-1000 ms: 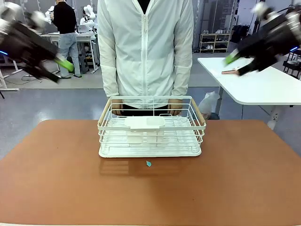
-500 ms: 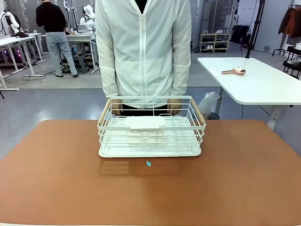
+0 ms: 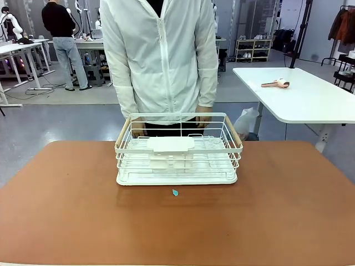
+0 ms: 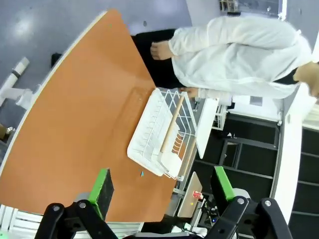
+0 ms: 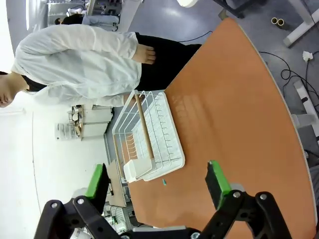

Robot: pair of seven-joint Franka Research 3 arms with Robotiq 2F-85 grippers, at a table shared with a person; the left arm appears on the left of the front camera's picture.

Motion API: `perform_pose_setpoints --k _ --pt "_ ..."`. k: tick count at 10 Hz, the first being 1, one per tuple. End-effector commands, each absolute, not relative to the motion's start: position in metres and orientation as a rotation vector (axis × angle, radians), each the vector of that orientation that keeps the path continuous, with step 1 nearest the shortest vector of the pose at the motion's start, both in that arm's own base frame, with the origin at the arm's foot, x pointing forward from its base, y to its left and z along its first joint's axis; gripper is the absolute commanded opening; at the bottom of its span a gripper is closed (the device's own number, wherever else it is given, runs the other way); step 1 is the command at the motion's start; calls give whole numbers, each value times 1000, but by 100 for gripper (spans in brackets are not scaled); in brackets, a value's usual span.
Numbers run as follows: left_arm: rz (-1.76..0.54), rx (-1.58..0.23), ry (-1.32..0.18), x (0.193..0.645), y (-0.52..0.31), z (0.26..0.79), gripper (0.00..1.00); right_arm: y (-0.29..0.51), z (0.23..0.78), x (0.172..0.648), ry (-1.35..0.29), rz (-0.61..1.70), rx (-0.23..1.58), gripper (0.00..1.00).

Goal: Clean the table.
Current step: Pick up the Lint Roller when the human hands it over.

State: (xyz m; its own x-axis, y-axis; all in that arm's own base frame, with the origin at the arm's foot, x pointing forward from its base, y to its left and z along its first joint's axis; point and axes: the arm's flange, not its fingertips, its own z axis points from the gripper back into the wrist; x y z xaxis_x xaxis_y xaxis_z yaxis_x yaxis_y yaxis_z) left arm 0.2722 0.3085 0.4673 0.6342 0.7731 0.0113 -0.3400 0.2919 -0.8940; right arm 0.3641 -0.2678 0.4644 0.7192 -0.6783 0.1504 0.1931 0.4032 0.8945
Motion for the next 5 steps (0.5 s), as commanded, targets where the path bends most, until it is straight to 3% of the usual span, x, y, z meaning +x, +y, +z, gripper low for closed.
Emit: perform_pose_setpoints --k 1,5 --pt "811 -1034 -519 258 326 462 100 -266 470 367 -554 -556 1025 100" --pt "811 -1034 -519 258 326 462 100 -266 470 367 -554 -556 1025 100"
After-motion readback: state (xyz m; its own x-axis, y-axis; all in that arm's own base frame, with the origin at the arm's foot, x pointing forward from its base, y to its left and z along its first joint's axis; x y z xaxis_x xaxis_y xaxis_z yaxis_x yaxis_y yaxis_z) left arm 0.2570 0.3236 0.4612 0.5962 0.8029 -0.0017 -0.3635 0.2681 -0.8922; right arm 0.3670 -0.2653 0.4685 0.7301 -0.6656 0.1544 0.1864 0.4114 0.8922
